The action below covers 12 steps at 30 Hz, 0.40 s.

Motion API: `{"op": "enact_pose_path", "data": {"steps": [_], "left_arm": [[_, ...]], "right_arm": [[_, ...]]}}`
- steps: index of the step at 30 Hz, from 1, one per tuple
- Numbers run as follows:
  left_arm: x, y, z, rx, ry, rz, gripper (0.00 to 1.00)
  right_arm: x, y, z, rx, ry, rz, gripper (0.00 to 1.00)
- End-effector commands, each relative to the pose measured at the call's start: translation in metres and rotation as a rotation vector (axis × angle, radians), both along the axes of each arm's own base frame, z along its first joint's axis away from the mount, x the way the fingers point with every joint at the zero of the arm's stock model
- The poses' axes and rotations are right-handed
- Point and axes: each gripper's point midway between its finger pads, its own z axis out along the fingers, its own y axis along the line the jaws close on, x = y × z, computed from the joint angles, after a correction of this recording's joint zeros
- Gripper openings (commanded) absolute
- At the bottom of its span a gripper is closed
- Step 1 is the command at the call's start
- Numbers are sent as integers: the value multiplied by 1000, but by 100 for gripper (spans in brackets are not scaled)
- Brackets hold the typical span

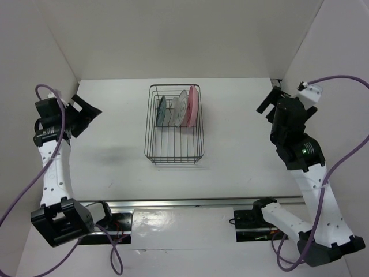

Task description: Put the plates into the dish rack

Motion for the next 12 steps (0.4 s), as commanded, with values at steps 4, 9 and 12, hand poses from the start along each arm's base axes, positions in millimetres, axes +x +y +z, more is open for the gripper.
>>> {"op": "enact_pose_path", "data": {"steps": [4, 9, 12], "left_arm": [[-11, -8, 24, -1, -113, -12, 100], [-10, -9, 22, -9, -107, -20, 100], [-11, -6, 22, -8, -107, -10, 100]], "right_arm": [[-14, -10, -17, 26, 10, -36, 100], [-12, -11, -14, 31, 3, -50, 100], [-9, -12, -16, 23, 19, -62, 100]]}}
